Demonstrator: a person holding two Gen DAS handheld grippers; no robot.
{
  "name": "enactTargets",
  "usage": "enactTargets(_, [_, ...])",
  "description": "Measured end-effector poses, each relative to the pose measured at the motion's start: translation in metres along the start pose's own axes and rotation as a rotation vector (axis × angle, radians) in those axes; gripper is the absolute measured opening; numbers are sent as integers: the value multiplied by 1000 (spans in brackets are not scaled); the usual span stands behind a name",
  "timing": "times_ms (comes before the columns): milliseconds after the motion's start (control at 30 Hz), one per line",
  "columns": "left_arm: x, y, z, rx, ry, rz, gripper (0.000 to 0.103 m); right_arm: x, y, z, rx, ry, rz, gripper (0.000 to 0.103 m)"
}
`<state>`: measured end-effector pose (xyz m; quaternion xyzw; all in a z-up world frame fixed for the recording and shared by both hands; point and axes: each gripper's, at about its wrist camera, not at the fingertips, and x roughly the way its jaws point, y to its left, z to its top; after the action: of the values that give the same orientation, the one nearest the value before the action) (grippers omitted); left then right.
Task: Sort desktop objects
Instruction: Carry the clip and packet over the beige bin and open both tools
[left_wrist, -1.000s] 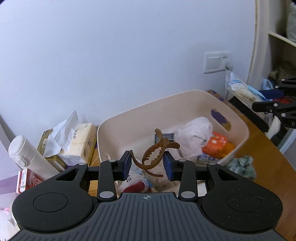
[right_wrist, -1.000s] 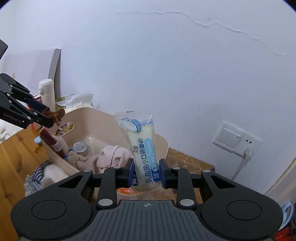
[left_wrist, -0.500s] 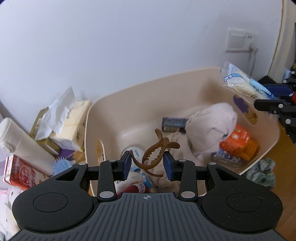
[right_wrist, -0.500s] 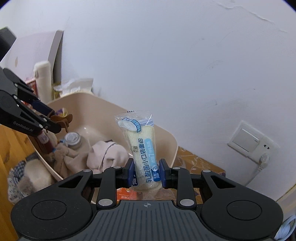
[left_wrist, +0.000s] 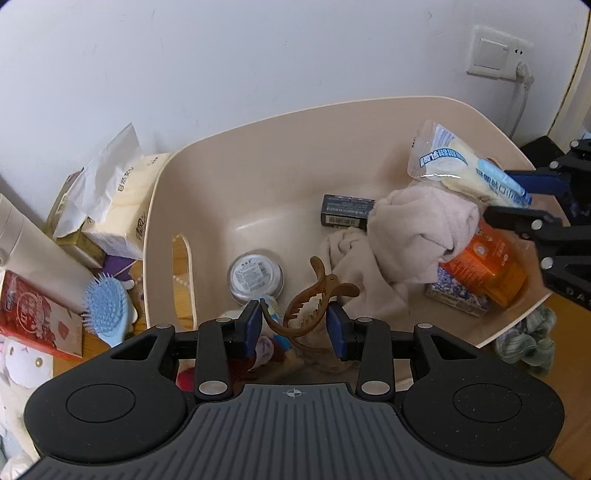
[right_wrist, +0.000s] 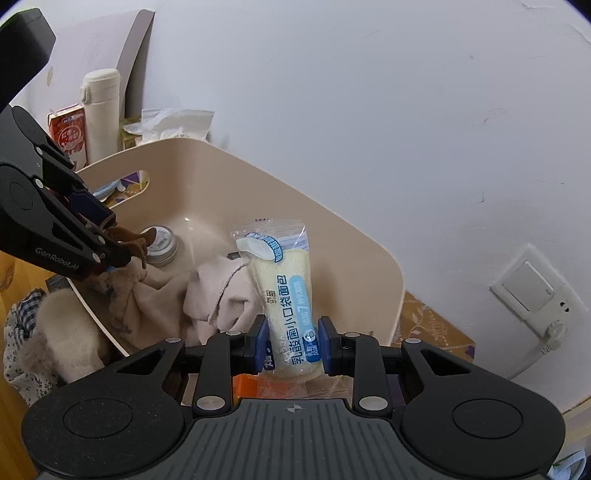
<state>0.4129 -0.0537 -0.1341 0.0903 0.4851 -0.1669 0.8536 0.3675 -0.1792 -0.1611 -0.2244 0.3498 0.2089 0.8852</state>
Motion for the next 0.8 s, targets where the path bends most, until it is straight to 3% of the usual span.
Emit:
enactTargets(67, [-2, 1, 0, -4, -3, 2, 39, 1, 1, 0, -1, 12, -1, 29])
enactTargets(133, [-4, 1, 0, -11, -4, -1, 40, 0, 0, -1, 9, 16, 1, 39])
enactTargets(233, [-8, 2, 2, -18, -15, -4, 53, -4, -1, -2, 22, 12, 5, 42])
enactTargets(300, [-12, 1, 2, -19, -23, 3, 63, -7, -2, -2, 26, 8, 2, 51])
enactTargets(433, [-18, 1, 1, -28, -31, 19, 71, -15, -4, -1, 43, -5, 0, 60])
enactTargets(800, [-47, 6, -11, -42, -82, 20, 73, -45, -4, -8, 109, -36, -33, 71])
